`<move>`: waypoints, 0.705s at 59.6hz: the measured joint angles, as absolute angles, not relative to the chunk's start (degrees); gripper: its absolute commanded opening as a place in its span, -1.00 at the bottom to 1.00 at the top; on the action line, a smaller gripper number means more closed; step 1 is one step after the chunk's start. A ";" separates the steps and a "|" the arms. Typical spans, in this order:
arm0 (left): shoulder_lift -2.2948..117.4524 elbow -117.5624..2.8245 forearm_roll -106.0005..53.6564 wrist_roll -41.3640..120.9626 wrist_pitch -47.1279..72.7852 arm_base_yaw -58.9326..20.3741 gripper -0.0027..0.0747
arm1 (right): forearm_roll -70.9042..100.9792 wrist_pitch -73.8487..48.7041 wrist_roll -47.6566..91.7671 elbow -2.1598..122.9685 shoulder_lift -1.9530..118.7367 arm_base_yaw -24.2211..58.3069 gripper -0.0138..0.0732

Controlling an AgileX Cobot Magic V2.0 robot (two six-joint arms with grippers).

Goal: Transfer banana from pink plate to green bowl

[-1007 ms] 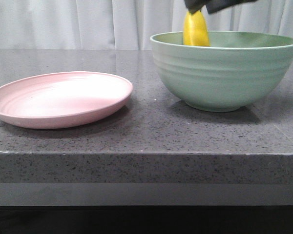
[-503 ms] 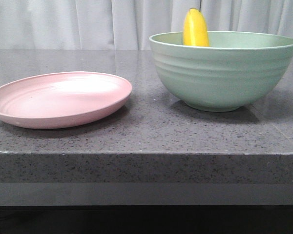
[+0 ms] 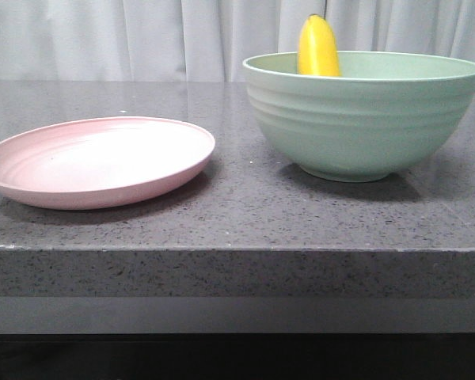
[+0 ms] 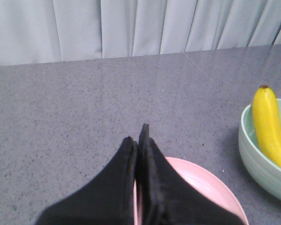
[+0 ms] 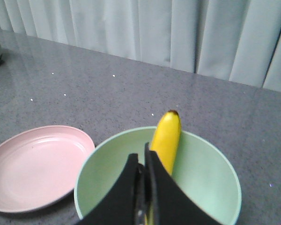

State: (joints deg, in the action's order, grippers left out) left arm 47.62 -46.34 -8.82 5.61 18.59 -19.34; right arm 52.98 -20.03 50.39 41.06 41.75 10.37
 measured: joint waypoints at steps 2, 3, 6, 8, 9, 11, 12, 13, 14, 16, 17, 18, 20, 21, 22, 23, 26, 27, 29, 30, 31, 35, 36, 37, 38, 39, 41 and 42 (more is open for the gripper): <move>44.94 -43.52 -8.82 5.61 17.98 -19.34 -0.98 | 53.02 -19.48 50.39 38.69 39.60 10.37 -0.93; 43.30 -41.88 -8.82 5.61 17.55 -19.34 -0.98 | 53.12 -19.19 50.39 37.31 38.72 10.37 -0.93; 39.39 -38.15 -8.82 5.61 17.10 -19.34 -0.98 | 53.12 -18.62 50.39 34.24 35.15 10.37 -0.93; 36.60 -35.67 -8.82 5.61 16.96 -19.34 -0.98 | 53.12 -18.38 50.39 32.19 32.85 10.37 -0.93; 34.89 -34.24 -8.82 5.61 16.81 -19.34 -0.98 | 53.14 -18.38 50.39 31.02 31.86 10.37 -0.93; 32.55 -32.42 -8.82 5.61 16.71 -19.34 -0.98 | 53.35 -18.27 50.39 29.24 29.47 10.37 -0.93; 30.84 -31.17 -8.93 5.61 16.73 -19.34 -0.98 | 53.35 -18.27 50.39 28.57 28.55 10.37 -0.93; 29.75 -30.36 -8.94 5.61 16.58 -19.34 -0.98 | 53.47 -18.27 50.39 27.61 27.19 10.37 -0.93; 28.16 -29.57 -9.10 5.61 16.59 -19.34 -0.98 | 53.47 -18.27 50.39 27.00 26.32 10.37 -0.93; 25.66 -27.74 -9.51 5.61 16.59 -19.34 -0.98 | 53.58 -18.27 50.39 25.61 24.23 10.37 -0.93; 24.71 -26.72 -9.92 5.61 16.47 -19.34 -0.98 | 53.71 -18.27 50.39 25.12 23.42 10.37 -0.93; 23.34 -26.09 -10.12 5.61 16.47 -19.34 -0.98 | 53.82 -18.27 50.39 24.44 22.29 10.37 -0.93; 20.78 -24.33 -10.89 5.61 16.47 -19.34 -0.98 | 54.07 -18.17 50.39 23.22 19.87 10.37 -0.93; 19.63 -23.56 -11.23 5.61 16.37 -19.34 -0.98 | 54.19 -18.17 50.39 22.86 19.25 10.37 -0.93; 18.90 -23.09 -11.38 5.61 16.37 -19.34 -0.98 | 54.29 -18.17 50.39 22.41 18.42 10.37 -0.93; 17.87 -22.44 -11.65 5.61 16.37 -19.34 -0.98 | 54.44 -18.17 50.39 22.14 17.93 10.37 -0.93; 15.78 -21.13 -12.01 5.61 16.37 -19.34 -0.98 | 54.72 -18.17 50.39 21.55 16.68 10.37 -0.93; 15.29 -20.82 -12.09 5.61 16.37 -19.34 -0.98 | 54.85 -18.17 50.39 21.55 16.34 10.37 -0.93; 14.18 -20.22 -12.12 5.61 16.37 -19.34 -0.98 | 55.07 -18.05 50.39 21.45 16.02 10.37 -0.93; 13.64 -19.95 -12.25 5.61 16.37 -19.34 -0.98 | 55.17 -18.05 50.39 21.45 16.06 10.37 -0.93; 13.20 -19.81 -12.25 5.61 16.37 -19.34 -0.98 | 55.30 -18.05 50.39 21.45 15.95 10.37 -0.93; 12.36 -19.67 -12.36 5.61 16.37 -19.34 -0.98 | 55.42 -17.94 50.39 21.45 15.82 10.37 -0.93; 12.24 -19.67 -12.36 5.61 16.37 -19.34 -0.98 | 55.42 -17.94 50.39 21.45 15.82 10.37 -0.93; 12.11 -19.67 -12.36 5.61 16.37 -19.34 -0.98 | 55.42 -17.94 50.39 21.45 15.82 10.37 -0.93; 12.10 -19.67 -12.36 5.61 16.24 -19.34 -0.98 | 55.42 -17.94 50.39 21.45 15.82 10.37 -0.93; 12.10 -19.67 -12.36 5.61 16.24 -19.34 -0.98 | 55.52 -17.94 50.39 21.45 15.82 10.37 -0.93; 12.10 -19.67 -12.45 5.61 16.24 -19.34 -0.98 | 55.51 -17.94 50.39 21.45 15.82 10.37 -0.93; 12.10 -19.67 -12.45 5.61 16.24 -19.34 -0.98 | 55.51 -17.94 50.39 21.45 15.82 10.37 -0.93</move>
State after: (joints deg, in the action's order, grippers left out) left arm 12.10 -19.67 -12.45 5.61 16.24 -19.34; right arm 55.51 -17.94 50.39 21.45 15.82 10.37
